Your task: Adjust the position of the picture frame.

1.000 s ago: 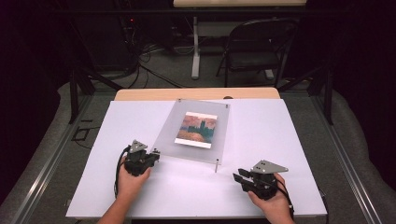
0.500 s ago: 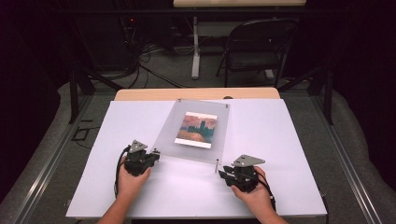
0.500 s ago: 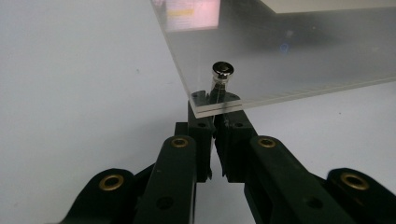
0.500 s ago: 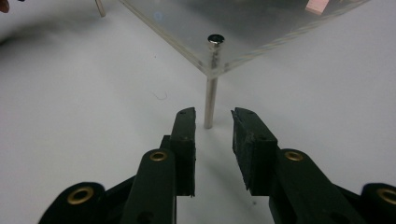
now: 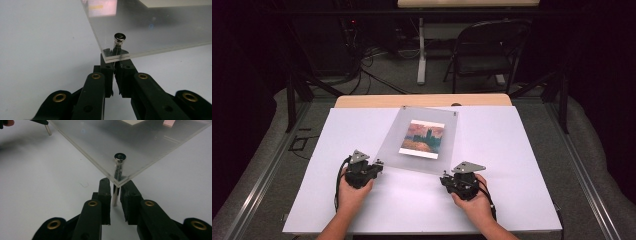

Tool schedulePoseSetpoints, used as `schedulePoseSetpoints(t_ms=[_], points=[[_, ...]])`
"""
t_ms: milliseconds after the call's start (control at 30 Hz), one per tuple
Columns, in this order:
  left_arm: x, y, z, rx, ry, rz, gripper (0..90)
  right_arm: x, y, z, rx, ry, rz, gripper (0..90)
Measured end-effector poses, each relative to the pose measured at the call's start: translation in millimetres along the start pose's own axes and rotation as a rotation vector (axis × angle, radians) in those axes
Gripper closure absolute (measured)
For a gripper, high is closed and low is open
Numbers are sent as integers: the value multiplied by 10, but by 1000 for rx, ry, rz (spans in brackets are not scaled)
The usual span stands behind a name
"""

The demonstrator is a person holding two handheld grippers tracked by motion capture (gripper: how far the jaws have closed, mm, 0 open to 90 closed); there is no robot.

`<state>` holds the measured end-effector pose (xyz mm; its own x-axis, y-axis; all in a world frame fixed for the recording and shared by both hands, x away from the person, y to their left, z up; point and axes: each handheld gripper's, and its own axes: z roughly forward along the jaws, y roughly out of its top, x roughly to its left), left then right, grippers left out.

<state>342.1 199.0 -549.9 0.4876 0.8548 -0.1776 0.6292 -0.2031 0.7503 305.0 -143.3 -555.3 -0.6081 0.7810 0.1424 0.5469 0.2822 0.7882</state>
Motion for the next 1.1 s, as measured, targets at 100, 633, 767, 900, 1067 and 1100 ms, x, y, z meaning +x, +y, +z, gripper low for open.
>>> schedulePoseSetpoints(t_ms=[100,633,767,900,1067,1100], points=[[3,-1,1,-2,1,1,843,6,-14,22,0,-4,-6,837],[4,11,-1,4,-2,2,845,-8,-2,12,-8,3,-5,854],[-11,18,-2,7,9,12,848,-11,8,-1,-10,4,-8,854],[-50,33,-22,-2,-4,17,850,-34,23,-43,-16,-1,2,854],[-103,46,-44,-7,-22,32,851,-76,34,-96,-26,-7,18,855],[-113,47,-45,-8,-25,33,851,-87,31,-106,-25,-10,19,854]])
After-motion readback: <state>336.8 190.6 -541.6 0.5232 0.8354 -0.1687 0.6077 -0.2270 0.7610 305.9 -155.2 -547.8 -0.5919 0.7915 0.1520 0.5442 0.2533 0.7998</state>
